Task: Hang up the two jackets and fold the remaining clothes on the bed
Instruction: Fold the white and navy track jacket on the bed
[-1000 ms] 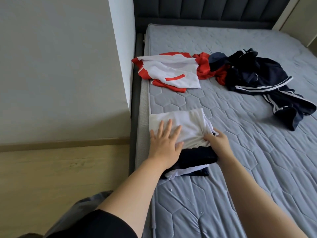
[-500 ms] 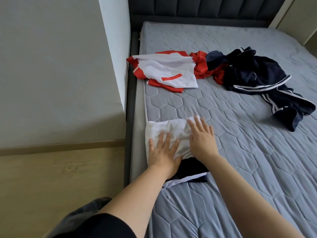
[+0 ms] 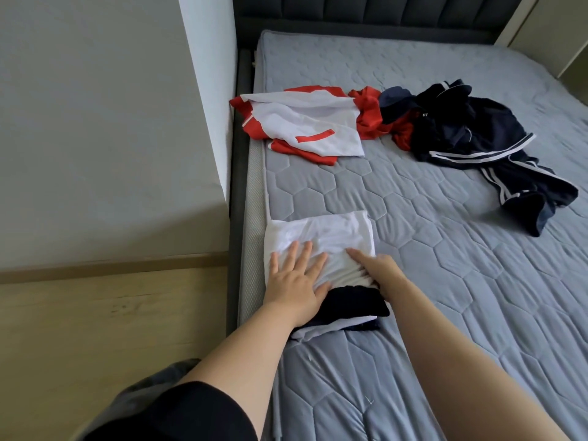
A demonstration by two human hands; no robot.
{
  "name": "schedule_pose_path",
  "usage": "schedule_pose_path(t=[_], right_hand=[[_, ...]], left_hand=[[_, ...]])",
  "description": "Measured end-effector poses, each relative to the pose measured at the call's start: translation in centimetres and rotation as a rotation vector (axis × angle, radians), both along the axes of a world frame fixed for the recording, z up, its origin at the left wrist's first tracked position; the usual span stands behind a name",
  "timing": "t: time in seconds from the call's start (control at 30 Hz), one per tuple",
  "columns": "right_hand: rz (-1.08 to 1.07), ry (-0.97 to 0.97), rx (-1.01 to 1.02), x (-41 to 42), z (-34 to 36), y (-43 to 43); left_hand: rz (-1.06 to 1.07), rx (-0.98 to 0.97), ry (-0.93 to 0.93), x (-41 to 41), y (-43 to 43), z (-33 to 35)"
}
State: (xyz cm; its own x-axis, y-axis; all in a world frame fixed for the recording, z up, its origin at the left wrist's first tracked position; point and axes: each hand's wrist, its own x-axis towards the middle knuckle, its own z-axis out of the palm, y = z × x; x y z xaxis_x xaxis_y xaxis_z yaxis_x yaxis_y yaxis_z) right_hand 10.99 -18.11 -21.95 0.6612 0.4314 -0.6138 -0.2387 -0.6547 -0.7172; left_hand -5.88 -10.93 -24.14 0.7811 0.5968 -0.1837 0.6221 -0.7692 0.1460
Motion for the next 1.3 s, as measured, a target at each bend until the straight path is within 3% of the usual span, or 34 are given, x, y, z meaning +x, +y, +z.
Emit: schedule_pose_path(t=[0.07, 0.13, 0.2, 0.3, 0.37, 0.5, 0.57, 0.63, 0.7, 0.73, 0.77, 0.8, 0.87, 0.9, 0.97, 1.07, 1.13, 1.23, 1.27, 1.3], right_hand=[[0.005, 0.251, 0.018, -0.2, 1.0, -0.8], [0.022, 0.302, 0.059, -0.6, 2.1, -1.1], [0.014, 0.186, 0.131, -1.1, 3.8, -0.6], [0.023, -0.142, 0.226, -1.5, 8.3, 0.8], [0.049, -0.453, 0.255, -1.8, 11.8, 1.8], [0.265, -1.191, 0.016, -4.1, 16.2, 4.0], [0.466, -1.29, -0.097, -6.0, 16.1, 5.0], [0.694, -1.168, -0.134, -7.7, 14.3, 5.7], [0.852, -0.842, -0.126, -8.7, 12.6, 5.6], [0.851, -0.678, -0.073, -8.9, 11.8, 5.4], [0.805, -0.57, 0.005, -8.7, 10.9, 5.1], [0.72, -0.533, 0.075, -8.3, 10.1, 4.8], [0.479, -0.536, 0.142, -6.8, 8.5, 4.2], [0.36, -0.528, 0.154, -5.9, 7.7, 3.7], [0.229, -0.502, 0.142, -4.4, 6.3, 2.5], [0.244, -0.396, 0.097, -3.2, 5.0, 1.0], [0.276, -0.36, 0.127, -3.0, 4.5, 0.3], [0.292, -0.318, 0.194, -3.0, 4.2, -0.2], [0.29, -0.294, 0.212, -3.0, 4.3, -0.4], [0.28, -0.27, 0.232, -3.1, 4.3, -0.5]], left_hand=[[-0.019, -0.007, -0.027, -0.6, 0.3, 0.0], [-0.019, -0.019, -0.072, -1.1, 0.5, 0.3], [0.005, -0.03, -0.175, -1.1, 0.5, 1.0], [0.103, -0.163, -0.4, -0.6, 0.4, 3.0], [0.23, -0.429, -0.602, 0.3, 0.3, 4.7], [0.785, -1.347, -1.125, 0.7, 0.9, 8.3], [0.888, -1.539, -1.237, -0.7, 1.9, 8.7], [0.954, -1.709, -1.324, -2.1, 3.2, 8.5], [1.047, -1.506, -1.307, -2.2, 2.6, 7.6], [1.216, -1.143, -1.23, -2.3, 2.3, 7.0], [1.281, -0.898, -1.137, -2.9, 2.2, 6.5], [1.254, -0.881, -1.075, -3.1, 2.2, 5.8], [1.072, -1.283, -0.949, -3.7, 2.6, 4.3], [1.058, -1.287, -0.899, -3.9, 2.9, 4.1], [1.109, -1.117, -0.846, -3.7, 3.4, 3.8], [1.157, -1.009, -0.839, -3.5, 3.8, 4.3], [1.166, -0.806, -0.772, -3.8, 4.5, 4.0], [0.827, -0.129, -0.629, -4.0, 4.2, 4.8], [0.6, -0.008, -0.665, -3.6, 3.7, 5.4], [0.34, -0.017, -0.664, -3.0, 3.0, 5.9]])
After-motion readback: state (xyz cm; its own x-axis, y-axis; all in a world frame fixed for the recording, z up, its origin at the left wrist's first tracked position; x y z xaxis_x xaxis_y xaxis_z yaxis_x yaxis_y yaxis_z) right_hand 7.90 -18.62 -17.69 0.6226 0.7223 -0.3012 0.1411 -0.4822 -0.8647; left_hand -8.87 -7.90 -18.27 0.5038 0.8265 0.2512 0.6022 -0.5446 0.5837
